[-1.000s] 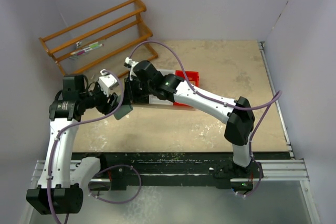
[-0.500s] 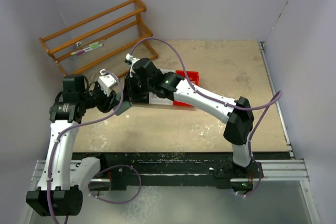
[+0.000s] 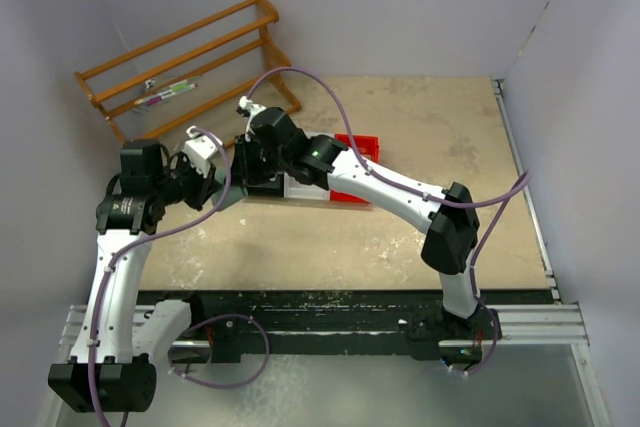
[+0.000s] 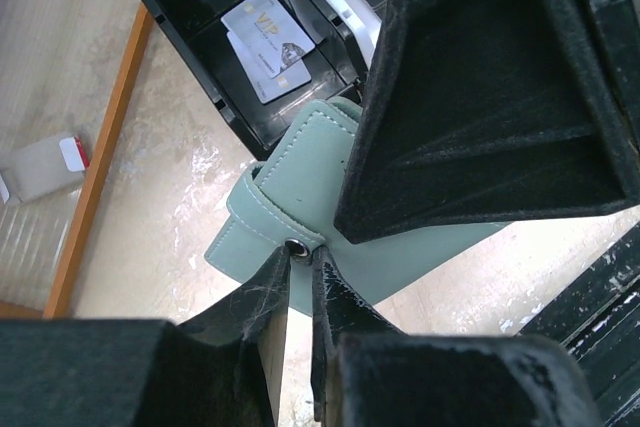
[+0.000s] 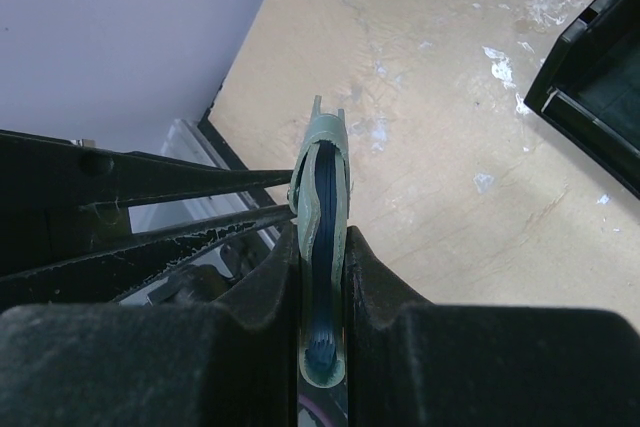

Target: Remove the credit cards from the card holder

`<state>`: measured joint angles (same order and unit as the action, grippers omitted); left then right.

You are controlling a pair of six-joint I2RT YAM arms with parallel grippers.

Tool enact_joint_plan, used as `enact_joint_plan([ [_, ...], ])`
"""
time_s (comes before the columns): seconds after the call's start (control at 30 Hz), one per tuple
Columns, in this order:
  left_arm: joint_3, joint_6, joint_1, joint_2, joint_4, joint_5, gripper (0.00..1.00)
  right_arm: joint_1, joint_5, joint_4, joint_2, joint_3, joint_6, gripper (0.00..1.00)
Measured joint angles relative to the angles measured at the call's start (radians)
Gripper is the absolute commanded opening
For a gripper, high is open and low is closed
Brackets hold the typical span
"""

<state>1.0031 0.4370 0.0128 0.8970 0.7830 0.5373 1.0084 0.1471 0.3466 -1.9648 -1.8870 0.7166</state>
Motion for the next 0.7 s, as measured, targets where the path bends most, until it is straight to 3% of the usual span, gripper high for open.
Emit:
enact_joint_plan([
  [0.27, 0.000, -0.019, 0.000, -0.034, -0.005, -0.028, 0.00, 0.000, 0.002, -0.021, 0.000, 0.003, 0.008, 0.00],
  [0.7, 0.000, -0.008, 0.000, -0.063, -0.043, -0.103, 0.00, 0.019, 0.035, -0.019, 0.008, 0.076, 0.014, 0.00],
])
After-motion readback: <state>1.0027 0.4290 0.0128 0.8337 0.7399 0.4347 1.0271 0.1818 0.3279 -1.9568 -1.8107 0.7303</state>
